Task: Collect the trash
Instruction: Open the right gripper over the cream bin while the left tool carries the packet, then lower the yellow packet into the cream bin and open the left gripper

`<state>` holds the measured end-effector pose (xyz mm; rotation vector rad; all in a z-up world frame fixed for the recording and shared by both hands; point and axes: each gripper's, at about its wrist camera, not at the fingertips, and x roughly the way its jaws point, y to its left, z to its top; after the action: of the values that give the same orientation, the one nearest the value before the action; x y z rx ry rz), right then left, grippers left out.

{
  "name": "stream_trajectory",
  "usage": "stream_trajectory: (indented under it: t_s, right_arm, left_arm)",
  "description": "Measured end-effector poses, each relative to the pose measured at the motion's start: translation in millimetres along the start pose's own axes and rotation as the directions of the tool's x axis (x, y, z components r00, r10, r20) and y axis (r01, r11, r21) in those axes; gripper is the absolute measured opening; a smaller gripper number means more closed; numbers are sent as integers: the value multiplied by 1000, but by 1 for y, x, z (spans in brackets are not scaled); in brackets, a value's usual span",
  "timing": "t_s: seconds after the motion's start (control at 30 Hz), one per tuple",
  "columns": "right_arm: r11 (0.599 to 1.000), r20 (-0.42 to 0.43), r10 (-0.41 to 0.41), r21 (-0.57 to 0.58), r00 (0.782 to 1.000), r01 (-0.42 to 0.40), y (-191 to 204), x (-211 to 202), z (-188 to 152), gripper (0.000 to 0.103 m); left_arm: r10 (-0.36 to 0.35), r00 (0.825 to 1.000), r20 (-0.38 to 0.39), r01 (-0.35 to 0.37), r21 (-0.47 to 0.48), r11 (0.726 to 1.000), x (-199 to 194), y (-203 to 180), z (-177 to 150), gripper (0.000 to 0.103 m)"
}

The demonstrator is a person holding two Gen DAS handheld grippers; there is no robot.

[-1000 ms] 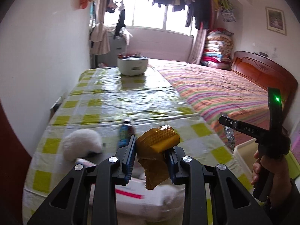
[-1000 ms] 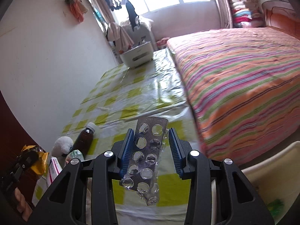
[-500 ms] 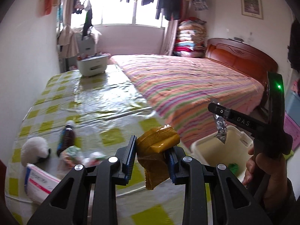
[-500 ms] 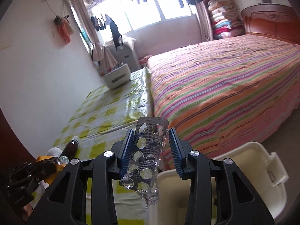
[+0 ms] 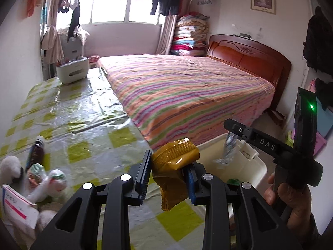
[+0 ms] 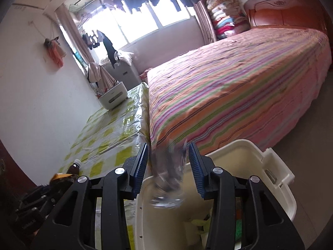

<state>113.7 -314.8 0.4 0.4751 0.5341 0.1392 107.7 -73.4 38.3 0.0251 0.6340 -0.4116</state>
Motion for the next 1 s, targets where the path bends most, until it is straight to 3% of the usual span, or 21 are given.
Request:
stream_trajectory:
  t_s: [0.3,0.43,0.83,0.93,1.0]
  right_arm:
    - [999,29,6,36,1000,-7,-6,-10,-1,41]
    - [997,45,3,75,999,-6,-14,-12,1,49]
    - [988,120,-18,155,993,-1,-34,-28,6,54]
    - [986,135,-23,168,991,0,-38,-32,6,58]
    - [984,140,-24,177,990,-1,-39,-32,7,58]
  left_arm:
    - [-45,998,-34,45,-8,999,11,-13,0,29]
    - [-74,996,-48,73,-9,997,16,-22,0,29]
    - [-149,983,-106,151,13,988,41,-55,-7,31]
    - [-147,984,-97,152,44,987,41,-65,-10,44]
    - [-129,989,-67,133,61,989,38,-71,-12,70]
